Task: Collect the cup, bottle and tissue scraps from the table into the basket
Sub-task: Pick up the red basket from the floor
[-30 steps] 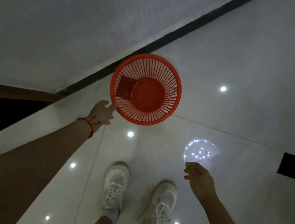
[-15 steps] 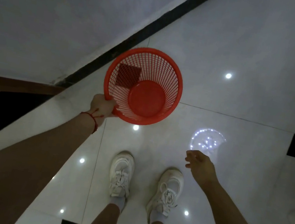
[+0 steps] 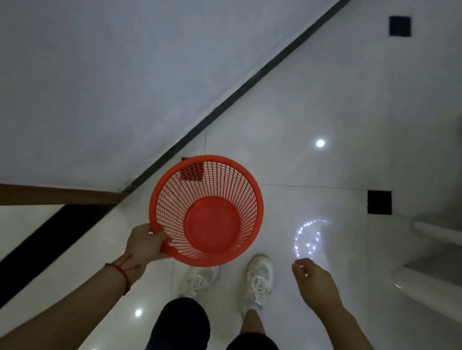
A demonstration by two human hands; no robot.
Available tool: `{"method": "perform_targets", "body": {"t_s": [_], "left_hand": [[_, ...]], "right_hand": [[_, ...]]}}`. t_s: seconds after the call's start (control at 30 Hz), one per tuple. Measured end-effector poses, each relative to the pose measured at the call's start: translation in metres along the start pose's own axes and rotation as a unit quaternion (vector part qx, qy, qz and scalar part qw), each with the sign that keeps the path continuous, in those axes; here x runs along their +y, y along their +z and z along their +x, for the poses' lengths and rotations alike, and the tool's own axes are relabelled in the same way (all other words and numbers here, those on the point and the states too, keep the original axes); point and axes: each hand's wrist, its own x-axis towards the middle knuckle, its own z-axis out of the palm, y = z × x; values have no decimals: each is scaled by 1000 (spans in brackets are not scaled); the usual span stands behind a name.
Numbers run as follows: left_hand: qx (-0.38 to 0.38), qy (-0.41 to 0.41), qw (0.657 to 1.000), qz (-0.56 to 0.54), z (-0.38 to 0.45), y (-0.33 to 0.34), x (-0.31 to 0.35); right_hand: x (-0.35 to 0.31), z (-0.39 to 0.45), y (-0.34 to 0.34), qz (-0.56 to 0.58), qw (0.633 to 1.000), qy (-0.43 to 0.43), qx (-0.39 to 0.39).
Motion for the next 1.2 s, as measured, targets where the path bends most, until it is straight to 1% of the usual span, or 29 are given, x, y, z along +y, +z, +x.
{"method": "perform_targets", "body": {"t_s": [0.07, 0.17, 0.3, 0.4, 0.47, 0.5, 0.6, 0.7, 0.83, 0.9, 0.97, 1.07, 1.13, 1.2], "left_hand": [[-17, 23, 999, 25, -29, -2, 20], [-68, 53, 994, 74, -66, -5, 46], [-145, 96, 977, 122, -116, -8, 74], [-179, 119, 965, 149, -154, -6, 81], [-196, 128, 958, 168, -176, -3, 77], [-206, 129, 954, 174, -186, -1, 74], [-232, 133, 941, 207, -216, 12, 59], [-248, 145, 924, 252, -249, 32, 40], [-257, 167, 903, 300, -293, 61, 11], [-268, 185, 892, 315, -314, 76, -3], [-273, 199, 887, 314, -334, 91, -18], [-260, 211, 902, 273, -363, 111, -43], [-248, 212, 914, 240, -384, 123, -60], [-244, 208, 922, 215, -404, 134, -76]], "right_hand": [[4, -35, -11, 55, 998, 18, 33], [10, -88, -16, 151, 984, 51, 77], [22, -157, -6, 291, 943, 90, 136], [40, -204, 14, 403, 893, 114, 165], [57, -232, 29, 458, 858, 134, 189], [66, -246, 35, 487, 838, 143, 201], [94, -286, 48, 577, 762, 167, 241], [124, -324, 58, 632, 703, 174, 275], [170, -360, 73, 664, 650, 176, 324], [193, -375, 76, 672, 638, 166, 337], [217, -390, 74, 673, 639, 149, 342], [253, -414, 61, 655, 659, 118, 350], [277, -429, 46, 637, 676, 98, 357], [300, -440, 26, 623, 685, 85, 367]]}}
